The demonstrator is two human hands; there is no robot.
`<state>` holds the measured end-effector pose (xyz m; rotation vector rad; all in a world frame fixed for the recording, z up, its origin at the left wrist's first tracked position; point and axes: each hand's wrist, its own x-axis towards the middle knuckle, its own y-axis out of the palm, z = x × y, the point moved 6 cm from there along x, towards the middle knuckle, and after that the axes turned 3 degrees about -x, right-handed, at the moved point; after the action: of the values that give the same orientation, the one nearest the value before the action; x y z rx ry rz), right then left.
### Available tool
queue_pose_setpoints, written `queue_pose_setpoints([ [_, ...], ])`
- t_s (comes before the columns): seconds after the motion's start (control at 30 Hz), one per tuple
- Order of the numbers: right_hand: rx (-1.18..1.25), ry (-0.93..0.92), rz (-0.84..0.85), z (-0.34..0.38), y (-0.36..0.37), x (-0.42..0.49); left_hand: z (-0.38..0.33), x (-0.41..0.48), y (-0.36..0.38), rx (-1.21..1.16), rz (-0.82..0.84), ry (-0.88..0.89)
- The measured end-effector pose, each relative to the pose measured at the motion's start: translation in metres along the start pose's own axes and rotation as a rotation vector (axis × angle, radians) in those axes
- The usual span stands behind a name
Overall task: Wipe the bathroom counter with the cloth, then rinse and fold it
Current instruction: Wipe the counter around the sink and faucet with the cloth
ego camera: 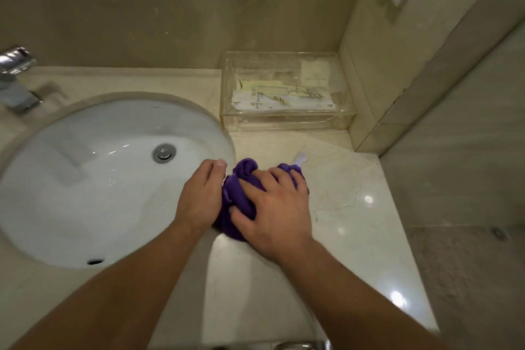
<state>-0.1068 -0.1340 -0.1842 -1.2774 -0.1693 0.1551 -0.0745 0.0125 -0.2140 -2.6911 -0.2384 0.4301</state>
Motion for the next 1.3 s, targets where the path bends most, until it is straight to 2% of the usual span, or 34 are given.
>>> queue_pose_setpoints([
  [0.23,0.042,-0.088,0.04,0.047,0.01,-0.044,0.017,-0.029,-0.031,0.024,0.112,0.005],
  [0.43,0.046,-0.181,0.073,0.077,0.02,-0.083,0.03,-0.035,-0.063,-0.011,0.088,-0.039],
  [0.7,0.046,-0.23,0.031,0.092,0.023,-0.115,0.046,-0.057,-0.057,0.238,0.437,-0.181],
  [0.87,0.015,-0.146,-0.036,0.05,0.014,-0.114,0.046,-0.062,-0.057,0.322,0.436,-0.187],
  [1.03,-0.084,0.022,-0.157,-0.042,-0.015,-0.114,0.045,-0.068,-0.053,0.386,0.402,-0.134],
  [1.17,-0.122,0.235,-0.223,-0.119,-0.037,-0.134,0.043,-0.07,-0.049,0.495,0.383,-0.055],
  [1.3,-0.138,0.339,-0.268,-0.138,-0.041,-0.157,0.049,-0.067,-0.051,0.559,0.353,-0.049],
])
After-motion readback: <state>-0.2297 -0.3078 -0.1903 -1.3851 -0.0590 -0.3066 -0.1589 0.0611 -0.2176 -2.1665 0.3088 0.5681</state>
